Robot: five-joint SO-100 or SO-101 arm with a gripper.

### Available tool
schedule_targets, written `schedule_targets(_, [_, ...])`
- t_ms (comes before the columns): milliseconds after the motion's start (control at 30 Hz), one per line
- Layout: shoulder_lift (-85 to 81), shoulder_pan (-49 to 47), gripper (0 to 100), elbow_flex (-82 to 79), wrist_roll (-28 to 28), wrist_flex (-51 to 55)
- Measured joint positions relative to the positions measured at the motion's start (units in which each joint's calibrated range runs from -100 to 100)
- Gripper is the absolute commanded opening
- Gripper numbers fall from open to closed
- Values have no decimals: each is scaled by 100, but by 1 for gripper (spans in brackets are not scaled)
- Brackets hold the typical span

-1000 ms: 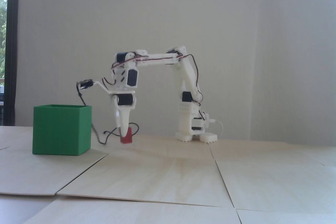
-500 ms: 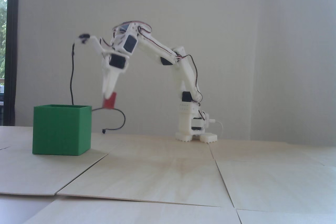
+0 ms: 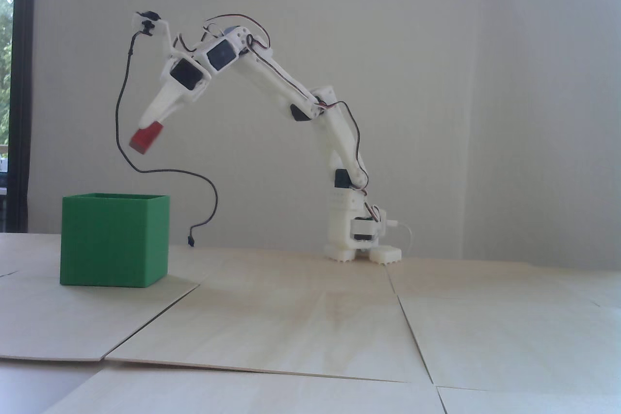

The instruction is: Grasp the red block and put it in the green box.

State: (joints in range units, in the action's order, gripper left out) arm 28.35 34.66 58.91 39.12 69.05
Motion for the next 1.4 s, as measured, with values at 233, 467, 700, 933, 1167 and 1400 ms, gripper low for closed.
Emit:
schedule_targets(233, [0,0,11,0,0,-241])
schedule_targets(467, [0,8,21,0,108,-250])
schedule_targets(700, [0,8,3,0,113,-250])
schedule_targets(933, [0,-168,2,0,200,449])
schedule_targets(1167, [-25,-604,2,-27,658,1564])
schedule_targets(1400, [-1743,-1001,2,-2417,719,1090])
